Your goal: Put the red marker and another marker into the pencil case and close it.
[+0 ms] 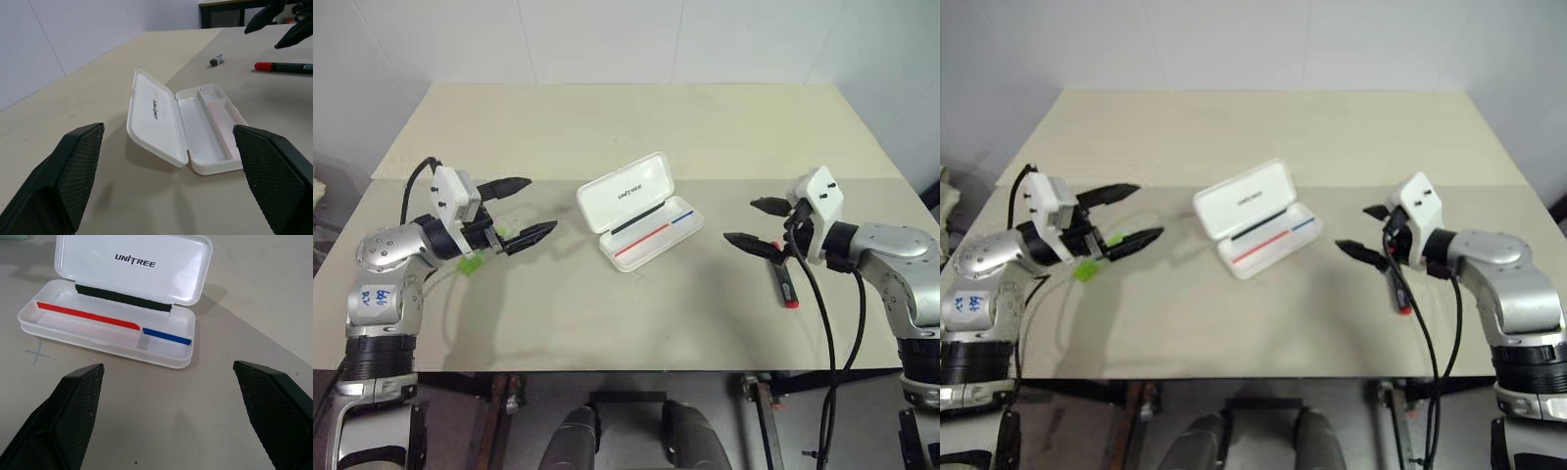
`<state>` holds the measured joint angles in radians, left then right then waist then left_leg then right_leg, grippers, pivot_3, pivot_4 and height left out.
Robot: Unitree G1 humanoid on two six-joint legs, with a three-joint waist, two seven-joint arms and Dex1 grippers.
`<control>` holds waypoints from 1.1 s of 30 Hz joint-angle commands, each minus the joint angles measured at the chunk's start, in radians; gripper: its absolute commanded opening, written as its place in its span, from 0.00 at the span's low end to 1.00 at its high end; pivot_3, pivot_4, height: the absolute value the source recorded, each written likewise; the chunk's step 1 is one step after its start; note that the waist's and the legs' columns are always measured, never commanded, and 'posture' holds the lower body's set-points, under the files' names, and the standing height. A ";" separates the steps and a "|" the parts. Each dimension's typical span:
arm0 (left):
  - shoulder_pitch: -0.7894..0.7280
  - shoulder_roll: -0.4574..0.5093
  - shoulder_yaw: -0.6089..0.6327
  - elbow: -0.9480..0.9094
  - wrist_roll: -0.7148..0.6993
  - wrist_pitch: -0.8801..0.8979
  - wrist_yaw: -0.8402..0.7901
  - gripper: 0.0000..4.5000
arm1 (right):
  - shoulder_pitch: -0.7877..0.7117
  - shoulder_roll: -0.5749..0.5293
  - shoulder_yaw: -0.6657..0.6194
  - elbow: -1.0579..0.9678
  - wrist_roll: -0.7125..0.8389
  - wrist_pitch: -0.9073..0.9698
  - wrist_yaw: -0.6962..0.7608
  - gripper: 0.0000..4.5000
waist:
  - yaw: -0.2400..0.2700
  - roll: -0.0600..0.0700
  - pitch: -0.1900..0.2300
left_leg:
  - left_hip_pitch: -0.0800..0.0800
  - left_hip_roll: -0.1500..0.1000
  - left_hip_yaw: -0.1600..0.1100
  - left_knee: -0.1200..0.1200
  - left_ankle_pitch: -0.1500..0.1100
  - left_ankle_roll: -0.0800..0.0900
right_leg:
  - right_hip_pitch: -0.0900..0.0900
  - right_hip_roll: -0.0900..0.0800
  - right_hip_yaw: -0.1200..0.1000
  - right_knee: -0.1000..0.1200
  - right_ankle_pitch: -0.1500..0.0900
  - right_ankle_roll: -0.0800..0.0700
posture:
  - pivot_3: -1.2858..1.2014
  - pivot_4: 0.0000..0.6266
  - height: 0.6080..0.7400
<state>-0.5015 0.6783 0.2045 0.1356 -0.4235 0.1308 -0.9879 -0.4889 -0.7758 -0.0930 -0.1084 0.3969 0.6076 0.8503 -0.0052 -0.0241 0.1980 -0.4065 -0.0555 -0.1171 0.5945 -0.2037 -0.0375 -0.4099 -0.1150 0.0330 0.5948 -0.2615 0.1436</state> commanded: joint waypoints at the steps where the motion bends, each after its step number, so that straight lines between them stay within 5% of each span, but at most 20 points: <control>1: -0.040 0.006 -0.007 0.017 0.001 -0.006 -0.014 1.00 | 0.013 0.012 -0.039 -0.062 0.014 -0.008 -0.032 0.99 | 0.001 0.000 0.000 | 0.000 0.000 0.000 0.000 0.000 0.000 | 0.000 0.000 0.001 0.000 0.000 0.000 | 0.52 0.24 1.00; 18: -0.122 -0.140 -0.095 0.102 0.067 -0.116 0.025 1.00 | 0.215 -0.064 -0.156 -0.359 0.168 0.135 -0.011 0.99 | 0.006 0.000 0.000 | 0.000 0.001 0.001 0.001 -0.002 0.000 | 0.000 0.000 0.001 0.000 0.001 0.001 | 0.52 0.24 1.00; 33: -0.236 -0.352 -0.296 0.185 0.179 0.015 0.113 1.00 | 0.324 -0.061 -0.299 -0.489 0.289 0.223 -0.108 0.99 | 0.016 0.000 0.000 | -0.001 0.000 0.003 0.008 -0.003 0.001 | 0.002 0.001 0.002 -0.002 0.003 0.003 | 0.52 0.24 1.00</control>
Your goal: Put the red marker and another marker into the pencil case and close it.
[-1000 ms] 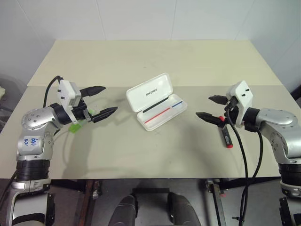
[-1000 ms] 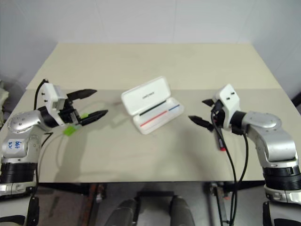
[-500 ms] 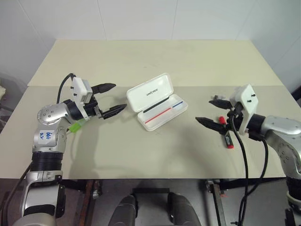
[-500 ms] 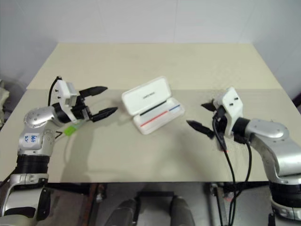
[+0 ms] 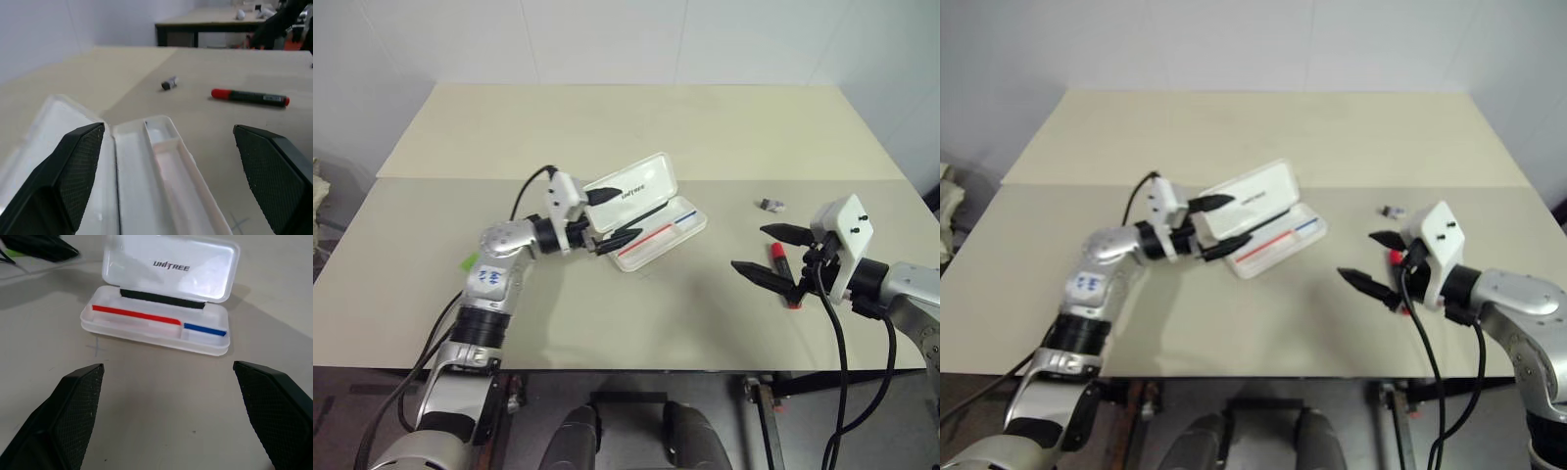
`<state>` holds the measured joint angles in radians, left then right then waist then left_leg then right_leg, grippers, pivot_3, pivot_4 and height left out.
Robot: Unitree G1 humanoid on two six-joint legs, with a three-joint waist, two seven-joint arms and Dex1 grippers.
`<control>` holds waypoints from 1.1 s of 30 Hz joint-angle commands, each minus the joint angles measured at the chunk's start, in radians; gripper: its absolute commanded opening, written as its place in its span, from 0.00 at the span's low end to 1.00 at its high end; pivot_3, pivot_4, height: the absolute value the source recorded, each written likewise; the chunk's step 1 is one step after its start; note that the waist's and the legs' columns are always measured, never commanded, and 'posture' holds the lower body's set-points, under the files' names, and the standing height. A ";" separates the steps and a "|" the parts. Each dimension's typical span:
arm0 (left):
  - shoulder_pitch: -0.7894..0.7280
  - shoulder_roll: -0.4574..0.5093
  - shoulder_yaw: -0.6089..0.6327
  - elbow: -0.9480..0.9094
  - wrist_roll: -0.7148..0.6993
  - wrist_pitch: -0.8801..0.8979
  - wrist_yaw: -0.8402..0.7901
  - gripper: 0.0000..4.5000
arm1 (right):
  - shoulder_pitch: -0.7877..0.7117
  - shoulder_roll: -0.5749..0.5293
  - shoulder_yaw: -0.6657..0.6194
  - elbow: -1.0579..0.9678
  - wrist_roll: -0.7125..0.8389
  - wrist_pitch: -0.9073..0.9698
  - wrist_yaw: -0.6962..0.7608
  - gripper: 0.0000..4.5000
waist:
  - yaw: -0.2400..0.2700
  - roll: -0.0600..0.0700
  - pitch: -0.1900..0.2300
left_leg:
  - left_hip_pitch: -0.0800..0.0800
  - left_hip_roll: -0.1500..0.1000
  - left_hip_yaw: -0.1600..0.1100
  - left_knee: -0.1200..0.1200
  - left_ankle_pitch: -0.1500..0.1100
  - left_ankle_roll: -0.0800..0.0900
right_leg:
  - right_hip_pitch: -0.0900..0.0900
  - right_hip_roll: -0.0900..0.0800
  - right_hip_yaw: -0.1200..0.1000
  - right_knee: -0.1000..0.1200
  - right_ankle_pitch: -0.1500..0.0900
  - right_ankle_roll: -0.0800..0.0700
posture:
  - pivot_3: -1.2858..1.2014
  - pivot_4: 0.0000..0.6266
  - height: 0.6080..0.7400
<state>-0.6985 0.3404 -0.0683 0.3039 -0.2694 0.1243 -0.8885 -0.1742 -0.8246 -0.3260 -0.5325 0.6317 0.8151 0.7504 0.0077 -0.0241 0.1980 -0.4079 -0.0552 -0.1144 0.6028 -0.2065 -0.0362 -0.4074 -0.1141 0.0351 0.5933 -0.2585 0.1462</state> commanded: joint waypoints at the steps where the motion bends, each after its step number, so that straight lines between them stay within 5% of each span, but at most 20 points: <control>1: -0.046 -0.024 -0.033 0.031 0.033 0.024 0.015 1.00 | 0.021 -0.013 -0.077 -0.076 0.066 0.020 -0.008 0.99 | 0.002 0.000 0.000 | 0.000 0.000 0.000 0.001 0.000 0.001 | 0.000 0.000 0.000 0.000 0.000 0.000 | 0.52 0.24 1.00; 19: -0.232 -0.120 -0.170 0.377 0.218 0.076 -0.013 1.00 | 0.162 -0.004 -0.156 -0.160 0.080 0.011 -0.110 0.99 | 0.018 0.000 0.000 | -0.002 0.000 0.001 0.007 -0.003 0.003 | 0.003 0.000 0.000 -0.004 0.000 0.001 | 0.52 0.24 1.00; 33: -0.281 -0.164 -0.155 0.379 0.210 0.101 -0.068 1.00 | 0.260 -0.021 -0.265 -0.224 0.160 0.031 -0.119 0.99 | 0.020 0.000 0.000 | -0.003 0.000 0.001 0.008 -0.004 0.004 | 0.004 0.000 -0.001 -0.006 0.000 0.002 | 0.52 0.24 1.00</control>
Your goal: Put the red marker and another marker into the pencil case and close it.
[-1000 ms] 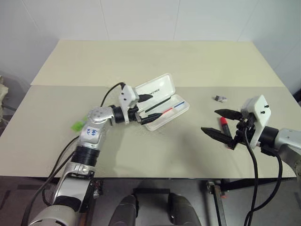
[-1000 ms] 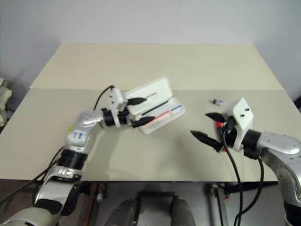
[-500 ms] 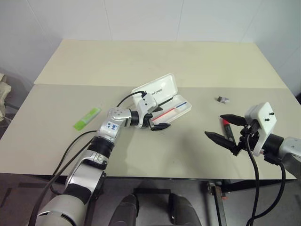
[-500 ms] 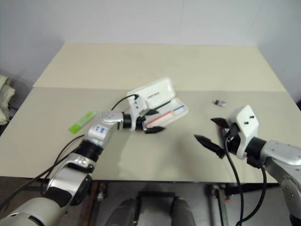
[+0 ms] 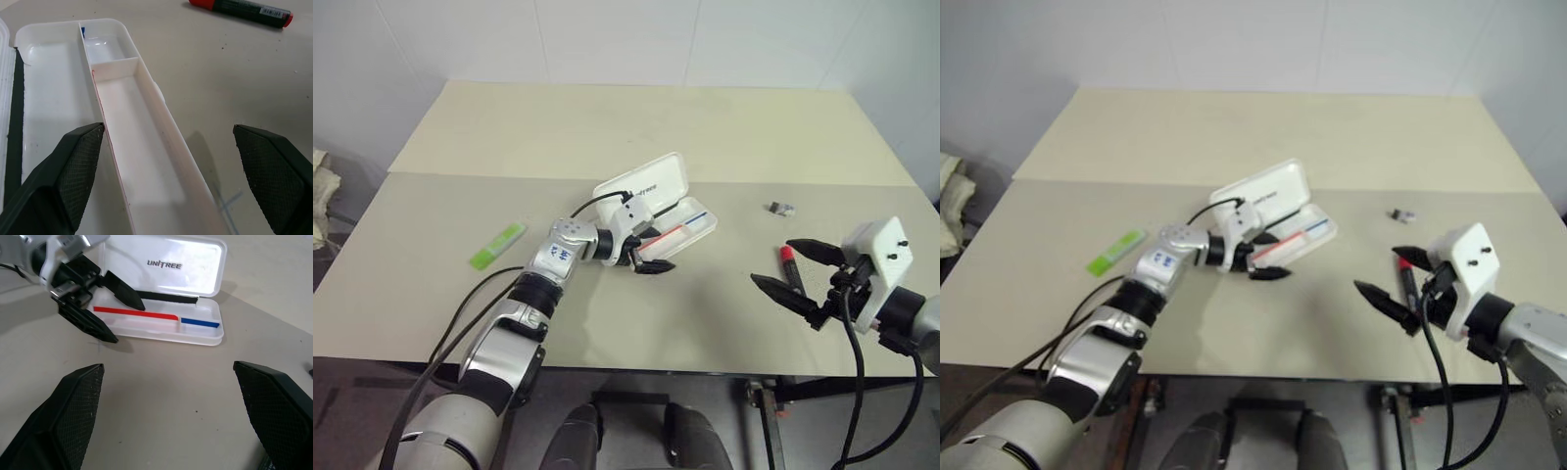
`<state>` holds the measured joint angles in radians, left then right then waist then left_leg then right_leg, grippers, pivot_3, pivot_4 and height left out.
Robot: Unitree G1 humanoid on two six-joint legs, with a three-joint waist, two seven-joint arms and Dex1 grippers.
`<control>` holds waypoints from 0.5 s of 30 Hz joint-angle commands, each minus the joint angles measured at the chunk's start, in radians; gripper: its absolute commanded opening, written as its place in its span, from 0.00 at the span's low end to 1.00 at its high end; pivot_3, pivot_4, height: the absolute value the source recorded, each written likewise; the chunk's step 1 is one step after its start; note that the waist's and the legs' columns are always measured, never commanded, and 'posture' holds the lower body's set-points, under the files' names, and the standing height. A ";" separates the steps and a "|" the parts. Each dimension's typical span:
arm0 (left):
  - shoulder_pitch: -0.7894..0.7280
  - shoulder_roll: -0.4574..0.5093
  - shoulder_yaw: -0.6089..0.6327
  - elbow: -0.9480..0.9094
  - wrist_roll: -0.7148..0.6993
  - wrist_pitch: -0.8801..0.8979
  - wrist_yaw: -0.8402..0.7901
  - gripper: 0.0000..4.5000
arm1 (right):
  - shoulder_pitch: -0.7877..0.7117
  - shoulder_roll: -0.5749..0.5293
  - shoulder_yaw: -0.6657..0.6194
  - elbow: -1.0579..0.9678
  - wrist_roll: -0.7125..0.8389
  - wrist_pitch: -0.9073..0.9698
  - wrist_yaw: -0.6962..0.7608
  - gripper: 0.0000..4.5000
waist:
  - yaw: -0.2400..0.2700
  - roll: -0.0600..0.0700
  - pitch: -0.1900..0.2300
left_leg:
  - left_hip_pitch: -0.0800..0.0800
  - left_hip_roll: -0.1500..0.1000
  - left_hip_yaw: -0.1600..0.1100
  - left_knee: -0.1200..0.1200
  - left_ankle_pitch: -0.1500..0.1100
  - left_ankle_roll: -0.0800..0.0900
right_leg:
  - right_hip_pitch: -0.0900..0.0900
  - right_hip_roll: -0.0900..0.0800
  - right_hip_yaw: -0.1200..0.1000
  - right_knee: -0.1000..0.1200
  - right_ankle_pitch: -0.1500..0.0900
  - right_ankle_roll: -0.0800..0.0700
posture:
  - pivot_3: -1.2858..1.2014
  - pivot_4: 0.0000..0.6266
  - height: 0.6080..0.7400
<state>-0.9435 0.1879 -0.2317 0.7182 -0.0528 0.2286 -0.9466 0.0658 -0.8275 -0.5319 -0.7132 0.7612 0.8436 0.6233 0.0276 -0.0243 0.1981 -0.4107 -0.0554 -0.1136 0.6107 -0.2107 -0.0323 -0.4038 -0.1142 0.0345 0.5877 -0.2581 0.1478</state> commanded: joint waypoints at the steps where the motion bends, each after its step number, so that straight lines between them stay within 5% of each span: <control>1: -0.036 -0.010 0.003 -0.036 0.000 -0.002 -0.012 1.00 | 0.027 -0.022 -0.065 -0.046 0.035 0.004 0.009 0.99 | 0.000 0.000 0.000 | 0.000 0.000 0.000 0.000 0.000 0.000 | 0.000 0.000 0.000 0.000 0.000 0.000 | 0.52 0.24 1.00; 15: 0.003 -0.002 -0.073 -0.127 0.056 0.066 -0.049 1.00 | 0.008 -0.039 -0.049 -0.021 0.025 -0.003 -0.014 0.99 | -0.002 0.000 0.000 | 0.000 0.000 0.000 0.000 0.000 0.000 | 0.001 0.000 0.000 -0.002 0.000 0.000 | 0.52 0.24 1.00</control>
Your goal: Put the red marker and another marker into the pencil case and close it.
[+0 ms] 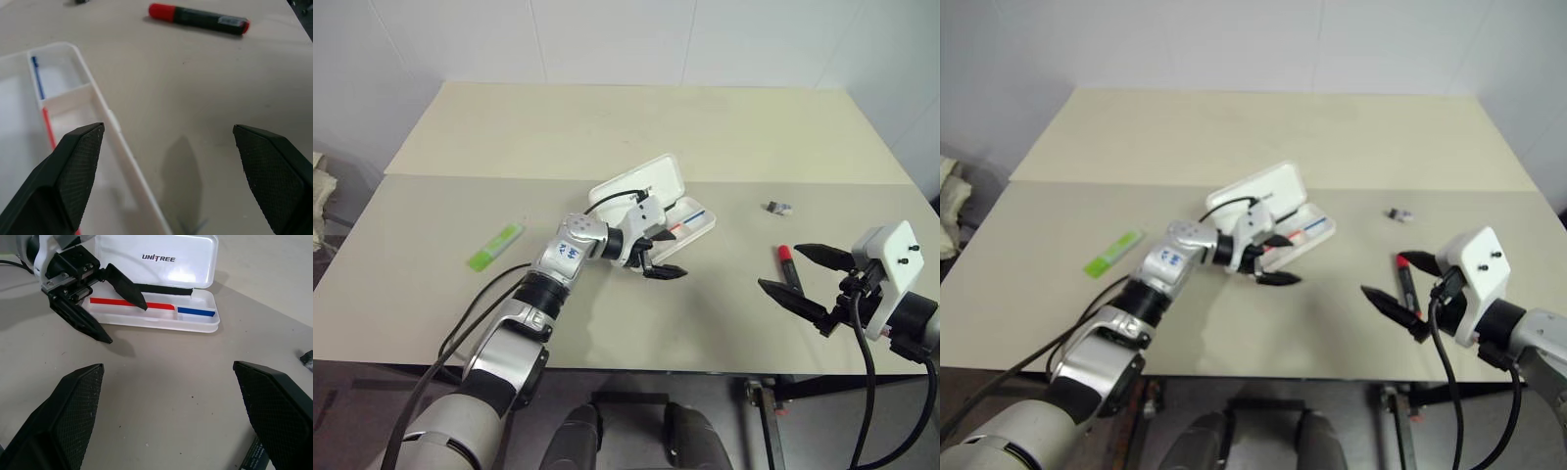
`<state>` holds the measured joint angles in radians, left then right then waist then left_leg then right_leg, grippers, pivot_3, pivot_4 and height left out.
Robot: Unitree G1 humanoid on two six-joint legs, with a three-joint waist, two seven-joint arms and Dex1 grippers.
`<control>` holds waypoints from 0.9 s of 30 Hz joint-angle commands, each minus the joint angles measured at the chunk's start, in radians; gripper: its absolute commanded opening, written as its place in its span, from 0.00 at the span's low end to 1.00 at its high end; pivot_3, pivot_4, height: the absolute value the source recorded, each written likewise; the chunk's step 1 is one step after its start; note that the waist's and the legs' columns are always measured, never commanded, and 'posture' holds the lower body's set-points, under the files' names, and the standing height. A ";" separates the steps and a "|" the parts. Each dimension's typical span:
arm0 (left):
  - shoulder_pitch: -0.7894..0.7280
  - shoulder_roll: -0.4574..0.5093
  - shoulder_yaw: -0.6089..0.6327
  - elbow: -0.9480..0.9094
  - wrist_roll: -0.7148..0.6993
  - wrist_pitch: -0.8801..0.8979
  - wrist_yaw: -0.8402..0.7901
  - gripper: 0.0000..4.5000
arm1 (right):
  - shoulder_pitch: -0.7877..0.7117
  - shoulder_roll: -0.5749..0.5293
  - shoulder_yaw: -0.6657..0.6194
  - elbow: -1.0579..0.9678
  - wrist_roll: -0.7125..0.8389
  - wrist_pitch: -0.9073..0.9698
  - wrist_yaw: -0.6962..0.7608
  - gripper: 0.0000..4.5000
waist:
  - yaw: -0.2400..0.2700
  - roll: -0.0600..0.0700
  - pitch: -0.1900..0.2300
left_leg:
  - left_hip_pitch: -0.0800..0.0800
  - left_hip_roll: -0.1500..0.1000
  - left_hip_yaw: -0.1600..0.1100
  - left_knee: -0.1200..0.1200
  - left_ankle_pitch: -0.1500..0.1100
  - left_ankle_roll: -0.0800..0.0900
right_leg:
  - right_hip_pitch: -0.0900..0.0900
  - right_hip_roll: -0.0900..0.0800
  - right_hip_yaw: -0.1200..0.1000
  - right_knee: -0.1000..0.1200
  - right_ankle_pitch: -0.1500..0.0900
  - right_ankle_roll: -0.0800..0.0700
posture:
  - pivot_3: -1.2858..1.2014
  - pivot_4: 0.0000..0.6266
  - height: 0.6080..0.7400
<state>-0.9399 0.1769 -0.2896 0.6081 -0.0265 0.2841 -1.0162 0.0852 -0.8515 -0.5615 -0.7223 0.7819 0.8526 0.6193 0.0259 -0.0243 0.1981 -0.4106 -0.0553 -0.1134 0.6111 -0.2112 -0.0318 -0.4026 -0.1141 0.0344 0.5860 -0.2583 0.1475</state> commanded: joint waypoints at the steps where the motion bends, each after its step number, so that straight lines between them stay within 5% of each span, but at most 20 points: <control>1: -0.004 0.010 -0.022 -0.009 0.042 0.020 0.030 1.00 | -0.012 -0.015 -0.019 -0.010 0.002 -0.013 -0.011 0.99 | 0.000 0.000 0.000 | 0.000 0.000 0.000 0.000 0.000 0.000 | 0.000 0.000 0.000 0.000 0.000 0.000 | 0.52 0.24 1.00; 11: -0.043 0.002 -0.071 0.084 0.149 0.094 0.152 1.00 | -0.002 -0.006 -0.020 -0.016 -0.002 -0.015 -0.021 0.99 | -0.005 0.000 0.000 | 0.005 0.001 0.001 0.002 0.000 0.000 | 0.008 0.001 -0.001 -0.004 -0.003 -0.008 | 0.52 0.24 1.00; 14: -0.047 0.000 -0.082 0.086 0.160 0.135 0.168 0.86 | 0.001 -0.006 -0.022 -0.017 -0.002 -0.015 -0.023 1.00 | -0.018 0.002 -0.001 | 0.003 0.008 0.004 0.002 -0.003 -0.004 | 0.014 0.005 -0.004 -0.023 0.005 -0.011 | 0.52 0.24 1.00; 19: -0.054 -0.015 -0.072 0.107 0.168 0.175 0.231 0.50 | 0.003 -0.012 -0.029 -0.014 -0.001 -0.014 -0.022 1.00 | -0.046 0.016 -0.009 | -0.002 0.040 0.004 -0.001 -0.004 -0.004 | 0.042 0.021 -0.030 -0.087 0.040 -0.019 | 0.52 0.24 1.00; 24: -0.054 0.010 -0.057 0.092 0.166 0.187 0.253 0.13 | 0.004 -0.021 -0.044 -0.009 0.006 -0.010 -0.013 1.00 | -0.027 0.016 -0.010 | -0.006 0.040 0.018 0.001 -0.004 -0.004 | 0.026 0.015 -0.026 -0.063 0.028 -0.019 | 0.52 0.24 1.00; 27: -0.042 0.046 -0.056 0.074 0.166 0.168 0.237 0.01 | 0.008 -0.024 -0.063 -0.001 0.030 -0.007 0.006 1.00 | -0.021 0.014 -0.009 | -0.005 0.039 0.019 0.002 -0.001 0.000 | 0.018 0.015 -0.025 -0.043 0.019 -0.023 | 0.52 0.24 1.00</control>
<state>-1.0087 0.1910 -0.3342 0.6667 0.1081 0.4360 -0.7741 0.0929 -0.8620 -0.5679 -0.7165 0.7905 0.8524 0.6111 0.0052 -0.0099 0.1893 -0.4164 -0.0164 -0.0933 0.6134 -0.2118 -0.0314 -0.3894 -0.0989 0.0106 0.5498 -0.2419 0.1218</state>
